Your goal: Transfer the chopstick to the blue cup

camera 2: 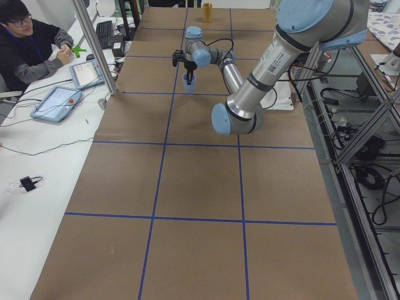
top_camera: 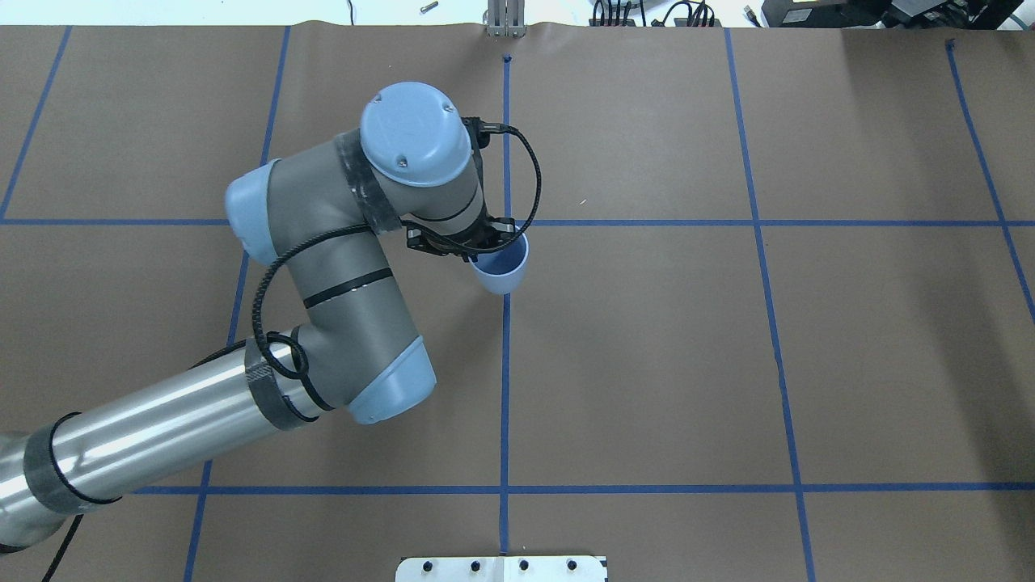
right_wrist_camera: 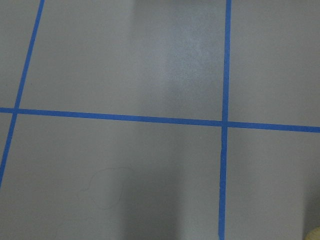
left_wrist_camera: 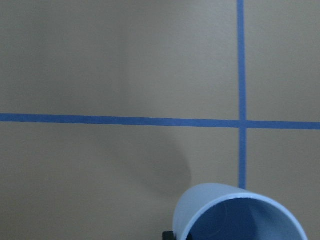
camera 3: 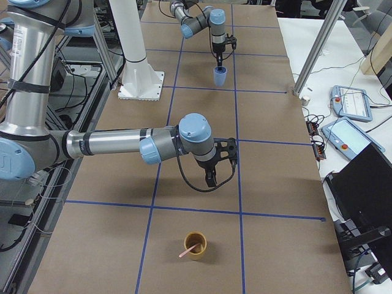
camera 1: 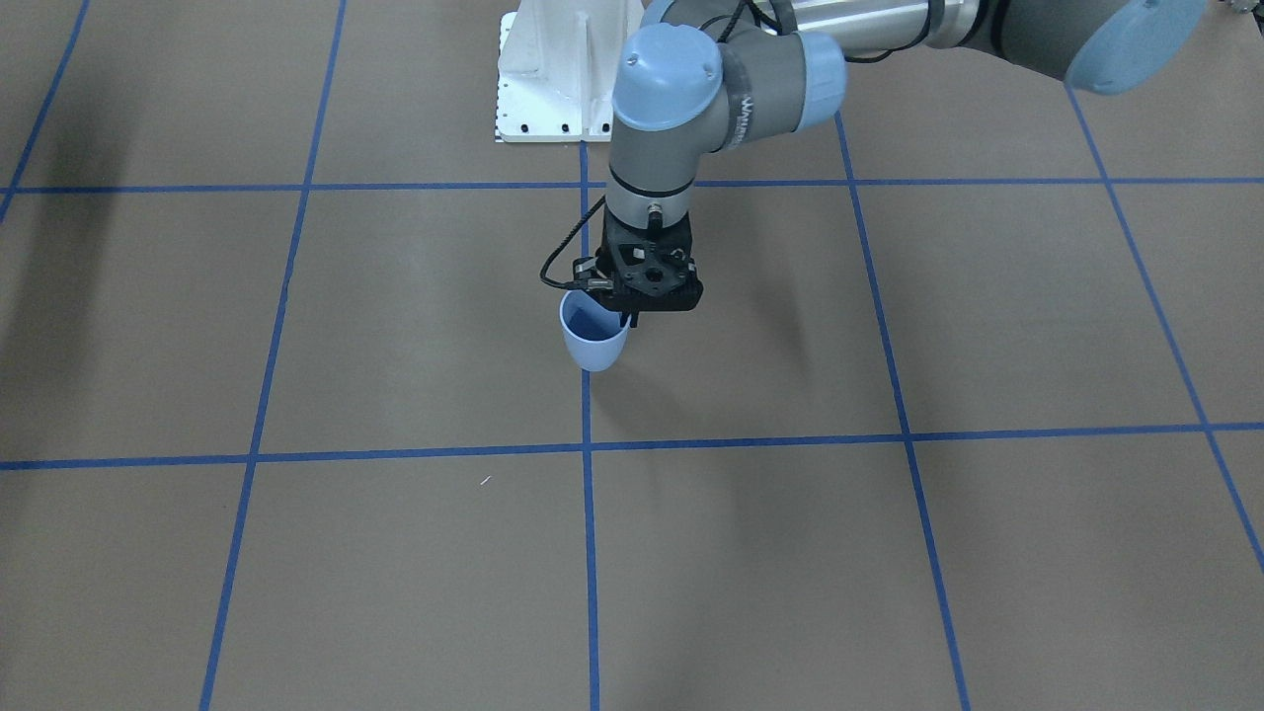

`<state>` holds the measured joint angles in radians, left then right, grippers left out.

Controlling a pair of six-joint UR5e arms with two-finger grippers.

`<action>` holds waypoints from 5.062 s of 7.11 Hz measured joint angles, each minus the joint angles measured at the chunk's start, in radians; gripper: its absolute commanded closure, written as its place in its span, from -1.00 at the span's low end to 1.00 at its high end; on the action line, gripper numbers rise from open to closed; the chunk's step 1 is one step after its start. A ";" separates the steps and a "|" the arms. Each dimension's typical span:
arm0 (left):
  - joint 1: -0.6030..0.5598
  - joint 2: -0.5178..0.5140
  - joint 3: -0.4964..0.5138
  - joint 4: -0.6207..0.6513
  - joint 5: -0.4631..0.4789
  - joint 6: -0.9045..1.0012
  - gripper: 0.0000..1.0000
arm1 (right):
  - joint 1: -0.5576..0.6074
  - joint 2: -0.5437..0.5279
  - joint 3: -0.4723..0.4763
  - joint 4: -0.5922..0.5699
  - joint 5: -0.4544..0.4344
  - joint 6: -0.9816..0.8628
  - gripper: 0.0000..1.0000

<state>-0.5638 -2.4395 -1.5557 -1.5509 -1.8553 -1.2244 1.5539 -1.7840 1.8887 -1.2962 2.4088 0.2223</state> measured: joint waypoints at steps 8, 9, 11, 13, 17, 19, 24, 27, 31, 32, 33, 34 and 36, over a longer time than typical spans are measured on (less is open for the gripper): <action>0.061 0.002 0.019 -0.013 0.040 -0.003 -0.97 | 0.000 0.000 -0.003 -0.002 0.003 0.001 -1.00; 0.060 0.003 0.010 -0.015 0.042 -0.001 -0.97 | 0.000 0.001 -0.002 -0.001 0.005 0.001 -1.00; 0.049 0.006 -0.059 0.004 0.038 0.011 -0.97 | 0.000 0.001 -0.002 0.000 0.006 0.002 -1.00; 0.007 0.014 -0.217 0.144 0.023 0.064 -0.97 | 0.000 0.002 -0.003 -0.001 0.006 0.001 -1.00; -0.386 0.244 -0.410 0.347 -0.160 0.681 -0.97 | 0.003 -0.026 -0.005 0.000 -0.008 -0.015 -1.00; -0.652 0.366 -0.353 0.354 -0.309 1.051 -0.97 | 0.011 -0.050 -0.006 0.000 -0.010 -0.046 -1.00; -1.074 0.632 -0.003 0.232 -0.468 1.466 -0.97 | 0.105 -0.138 -0.018 -0.006 -0.010 -0.207 -1.00; -1.110 0.835 -0.031 0.052 -0.470 1.489 -0.97 | 0.165 -0.180 -0.041 -0.010 -0.038 -0.408 -1.00; -1.111 0.878 -0.062 0.039 -0.471 1.493 -0.97 | 0.196 -0.023 -0.131 -0.162 -0.160 -0.902 -1.00; -1.111 0.898 -0.072 0.029 -0.471 1.494 -0.97 | 0.201 0.010 -0.157 -0.188 -0.203 -0.992 -0.99; -1.111 0.928 -0.093 0.010 -0.472 1.494 -0.97 | 0.203 0.020 -0.175 -0.196 -0.243 -1.059 -0.94; -1.111 0.962 -0.111 -0.017 -0.472 1.494 -0.97 | 0.203 0.011 -0.182 -0.197 -0.276 -1.113 -0.77; -1.111 1.009 -0.119 -0.075 -0.472 1.494 -0.97 | 0.204 -0.024 -0.191 -0.190 -0.336 -1.173 -0.50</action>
<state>-1.6751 -1.4304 -1.6743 -1.6256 -2.3270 0.2696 1.7579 -1.8078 1.6976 -1.4864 2.0731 -0.9506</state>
